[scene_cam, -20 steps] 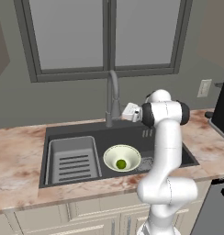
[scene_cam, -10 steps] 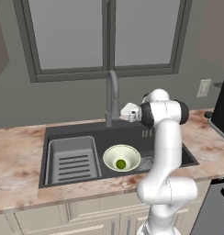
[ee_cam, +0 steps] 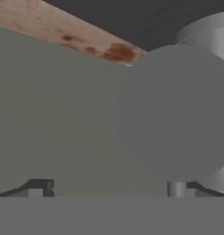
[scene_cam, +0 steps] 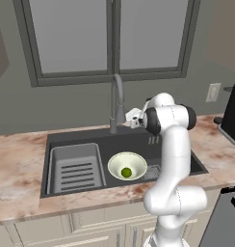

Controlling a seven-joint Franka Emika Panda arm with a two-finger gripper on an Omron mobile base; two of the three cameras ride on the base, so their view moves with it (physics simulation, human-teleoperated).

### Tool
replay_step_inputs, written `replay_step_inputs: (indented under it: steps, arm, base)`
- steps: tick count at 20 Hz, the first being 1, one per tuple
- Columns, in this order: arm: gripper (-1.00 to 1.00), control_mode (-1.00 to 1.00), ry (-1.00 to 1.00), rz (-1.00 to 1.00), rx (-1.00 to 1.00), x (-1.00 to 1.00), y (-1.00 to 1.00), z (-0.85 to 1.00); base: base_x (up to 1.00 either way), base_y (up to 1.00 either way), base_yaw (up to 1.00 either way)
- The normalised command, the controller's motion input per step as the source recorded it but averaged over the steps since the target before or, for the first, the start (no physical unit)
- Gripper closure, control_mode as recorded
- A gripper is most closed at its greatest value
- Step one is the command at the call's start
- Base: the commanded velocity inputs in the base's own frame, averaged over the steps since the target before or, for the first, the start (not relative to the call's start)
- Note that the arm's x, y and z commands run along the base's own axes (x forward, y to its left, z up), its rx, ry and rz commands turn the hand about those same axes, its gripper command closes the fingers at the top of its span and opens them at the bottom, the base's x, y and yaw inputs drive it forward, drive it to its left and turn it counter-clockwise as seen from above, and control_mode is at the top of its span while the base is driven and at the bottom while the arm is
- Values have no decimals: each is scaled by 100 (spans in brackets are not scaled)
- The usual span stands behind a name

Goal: Pick the lime from the cabinet and place it in the bowl. Then pick the bowl and place it in the sink. Then turn on the sink facuet.

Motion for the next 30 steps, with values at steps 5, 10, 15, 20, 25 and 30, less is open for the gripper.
replay_step_inputs:
  steps: [5, 10, 15, 20, 25, 30]
  arm:
    - [100, -100, 0, 0, 2, 49, -21, -3]
    - [100, -100, 0, 0, 8, 36, -49, 0]
    - [100, -100, 0, 0, 9, 36, -60, -2]
    - [100, -100, 0, 0, 16, 24, -91, 0]
    - [100, -100, 0, 0, 18, 26, -98, -6]
    - [100, -100, 0, 0, 16, 18, -100, -21]
  base:
    - [0, 0, 0]
    - [0, 0, 0]
    - [0, 0, 0]
    - [0, 0, 0]
    - [0, 0, 0]
    - [0, 0, 0]
